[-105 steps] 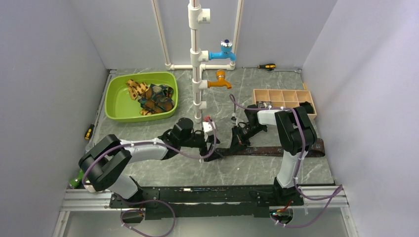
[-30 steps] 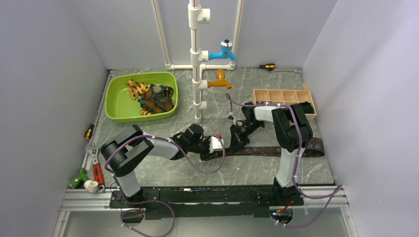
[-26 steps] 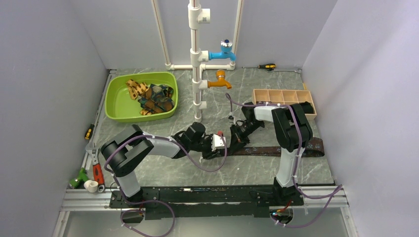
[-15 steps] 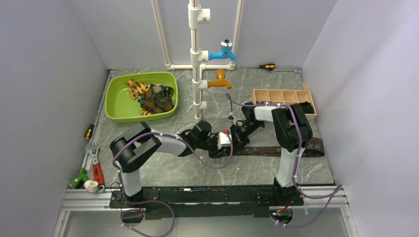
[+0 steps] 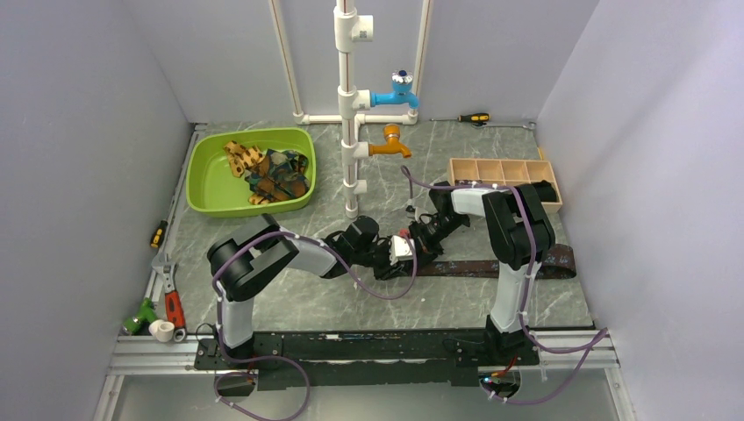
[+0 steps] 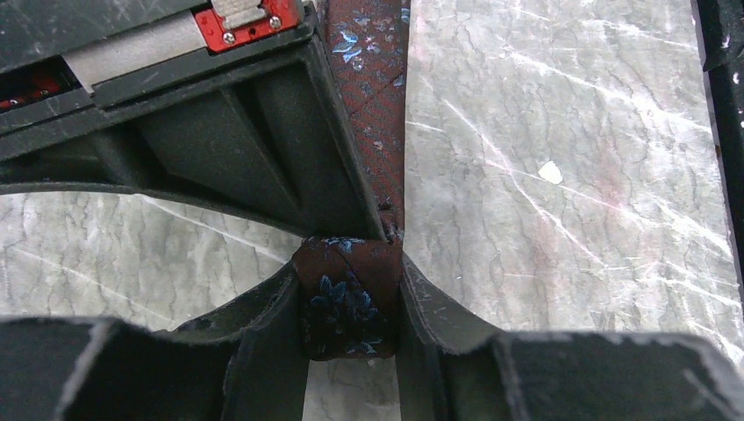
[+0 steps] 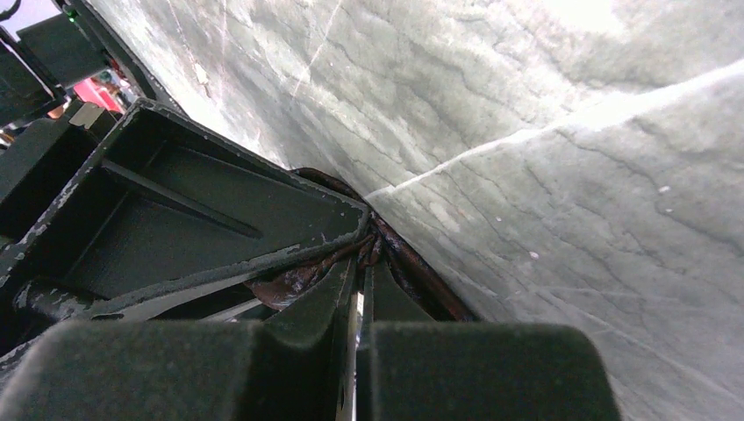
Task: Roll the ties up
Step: Roll the tie at the center of the board.
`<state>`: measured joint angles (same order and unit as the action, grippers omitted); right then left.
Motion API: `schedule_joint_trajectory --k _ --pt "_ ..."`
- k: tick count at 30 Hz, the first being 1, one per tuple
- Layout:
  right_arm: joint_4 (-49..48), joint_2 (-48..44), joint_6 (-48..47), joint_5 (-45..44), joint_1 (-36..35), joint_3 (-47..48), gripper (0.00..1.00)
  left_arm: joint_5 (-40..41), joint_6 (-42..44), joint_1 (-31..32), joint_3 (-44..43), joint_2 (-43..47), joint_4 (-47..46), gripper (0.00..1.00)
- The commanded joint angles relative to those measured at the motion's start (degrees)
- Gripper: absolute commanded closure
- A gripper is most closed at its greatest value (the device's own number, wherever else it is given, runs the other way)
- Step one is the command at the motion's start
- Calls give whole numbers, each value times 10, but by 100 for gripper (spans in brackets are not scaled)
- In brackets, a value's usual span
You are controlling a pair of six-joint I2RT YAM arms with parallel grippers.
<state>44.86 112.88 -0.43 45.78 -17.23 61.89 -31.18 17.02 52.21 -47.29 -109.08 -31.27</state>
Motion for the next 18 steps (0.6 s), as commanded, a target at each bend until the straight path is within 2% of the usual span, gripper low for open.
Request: schedule_joint_trajectory --k 1,5,7,10,18 --pt "8 -5 -23 -33 1 4 88 42 25 6 6 -9 68 69" --pt "23 -52 -17 -21 36 -4 46 65 31 5 22 3 112 71" --pt "35 -71 -22 -10 57 -10 44 66 29 6 25 6 129 71" --pt "49 -96 -32 14 80 -15 47 74 23 7 14 4 163 72" --pt "11 -91 0 100 58 -13 57 76 48 22 -3 -2 187 71"
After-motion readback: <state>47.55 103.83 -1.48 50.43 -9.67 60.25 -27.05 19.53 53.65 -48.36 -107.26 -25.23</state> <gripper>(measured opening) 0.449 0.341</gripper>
